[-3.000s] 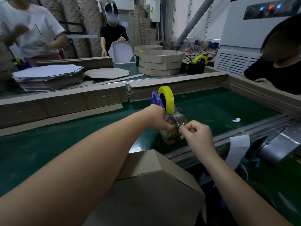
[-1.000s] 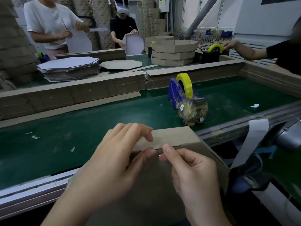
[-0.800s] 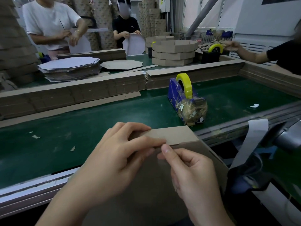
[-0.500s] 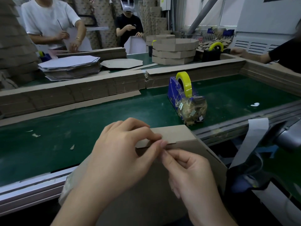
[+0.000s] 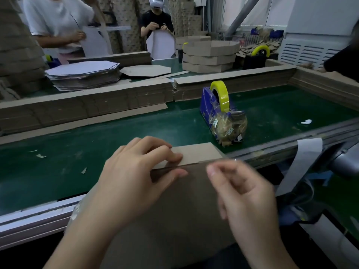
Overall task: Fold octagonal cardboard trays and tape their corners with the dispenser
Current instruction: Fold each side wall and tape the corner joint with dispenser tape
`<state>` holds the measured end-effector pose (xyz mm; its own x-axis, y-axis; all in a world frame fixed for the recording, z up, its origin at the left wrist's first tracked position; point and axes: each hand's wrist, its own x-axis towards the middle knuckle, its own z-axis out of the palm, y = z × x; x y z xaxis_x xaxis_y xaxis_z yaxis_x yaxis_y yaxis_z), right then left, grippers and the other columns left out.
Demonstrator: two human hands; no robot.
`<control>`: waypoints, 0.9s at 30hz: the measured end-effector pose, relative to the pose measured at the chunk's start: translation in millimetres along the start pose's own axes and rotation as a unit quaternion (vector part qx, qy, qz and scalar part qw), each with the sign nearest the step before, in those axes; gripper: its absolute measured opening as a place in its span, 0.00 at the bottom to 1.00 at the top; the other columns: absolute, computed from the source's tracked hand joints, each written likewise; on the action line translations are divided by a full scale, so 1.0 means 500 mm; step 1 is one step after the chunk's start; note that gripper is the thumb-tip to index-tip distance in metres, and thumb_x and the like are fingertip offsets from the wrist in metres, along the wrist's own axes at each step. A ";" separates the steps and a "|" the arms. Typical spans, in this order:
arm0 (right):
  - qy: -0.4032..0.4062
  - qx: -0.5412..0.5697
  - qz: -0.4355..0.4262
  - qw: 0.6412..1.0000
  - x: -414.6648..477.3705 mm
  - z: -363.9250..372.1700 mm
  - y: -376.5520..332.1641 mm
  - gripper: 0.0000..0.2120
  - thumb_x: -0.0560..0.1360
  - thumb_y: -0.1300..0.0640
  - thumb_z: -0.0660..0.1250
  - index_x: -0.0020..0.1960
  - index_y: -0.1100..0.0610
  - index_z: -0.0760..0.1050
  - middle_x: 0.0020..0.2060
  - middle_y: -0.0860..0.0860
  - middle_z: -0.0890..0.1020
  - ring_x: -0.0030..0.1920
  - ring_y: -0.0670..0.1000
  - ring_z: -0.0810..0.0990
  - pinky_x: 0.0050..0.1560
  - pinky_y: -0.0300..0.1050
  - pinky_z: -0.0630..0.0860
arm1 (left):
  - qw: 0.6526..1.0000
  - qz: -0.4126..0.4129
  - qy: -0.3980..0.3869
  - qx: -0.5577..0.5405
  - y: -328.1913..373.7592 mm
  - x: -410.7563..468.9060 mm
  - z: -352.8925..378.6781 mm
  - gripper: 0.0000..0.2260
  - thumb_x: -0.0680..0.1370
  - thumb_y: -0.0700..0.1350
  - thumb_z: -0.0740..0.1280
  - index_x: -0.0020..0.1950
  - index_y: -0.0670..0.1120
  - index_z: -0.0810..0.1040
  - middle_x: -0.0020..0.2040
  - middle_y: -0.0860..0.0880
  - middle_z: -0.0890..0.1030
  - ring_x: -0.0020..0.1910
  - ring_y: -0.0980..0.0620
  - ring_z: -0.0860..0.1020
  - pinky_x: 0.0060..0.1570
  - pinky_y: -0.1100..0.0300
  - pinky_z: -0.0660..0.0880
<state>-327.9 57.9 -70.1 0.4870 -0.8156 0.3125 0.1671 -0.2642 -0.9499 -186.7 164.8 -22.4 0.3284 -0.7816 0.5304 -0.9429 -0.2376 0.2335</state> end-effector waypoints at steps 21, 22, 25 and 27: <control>-0.140 -0.105 0.030 0.984 0.110 -0.161 -0.020 0.12 0.75 0.42 0.66 0.47 0.46 0.84 0.46 0.46 0.84 0.50 0.42 0.81 0.50 0.38 0.72 | 0.998 0.036 0.027 -0.042 0.015 -0.046 -0.047 0.23 0.73 0.64 0.62 0.69 0.68 0.68 0.57 0.58 0.76 0.50 0.51 0.80 0.37 0.51 0.78; -0.143 -0.106 0.023 0.984 0.114 -0.158 -0.025 0.10 0.72 0.44 0.66 0.46 0.46 0.84 0.45 0.45 0.83 0.49 0.42 0.80 0.48 0.35 0.72 | 0.997 0.027 0.029 -0.067 0.006 -0.054 -0.038 0.23 0.73 0.64 0.62 0.69 0.68 0.69 0.57 0.58 0.75 0.52 0.53 0.79 0.41 0.54 0.78; -0.160 -0.141 -0.008 0.977 0.121 -0.134 -0.025 0.09 0.70 0.45 0.66 0.46 0.46 0.82 0.42 0.42 0.81 0.47 0.39 0.79 0.44 0.26 0.69 | 0.989 0.000 0.022 -0.149 -0.021 -0.078 -0.015 0.23 0.75 0.64 0.62 0.69 0.63 0.70 0.57 0.54 0.75 0.55 0.57 0.77 0.50 0.70 0.71; -0.168 -0.165 -0.025 0.972 0.121 -0.112 -0.018 0.10 0.70 0.44 0.66 0.47 0.47 0.80 0.43 0.41 0.80 0.47 0.40 0.78 0.44 0.26 0.68 | 0.986 -0.011 0.015 -0.168 -0.038 -0.085 -0.013 0.22 0.75 0.63 0.62 0.67 0.59 0.73 0.57 0.53 0.75 0.55 0.58 0.77 0.50 0.72 0.70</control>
<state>-348.2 -17.8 -43.2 0.7467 -0.5982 0.2908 -0.0596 -0.4956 -0.8665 -182.2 206.6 -44.2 0.3542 -0.7599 0.5451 -0.8658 -0.0461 0.4983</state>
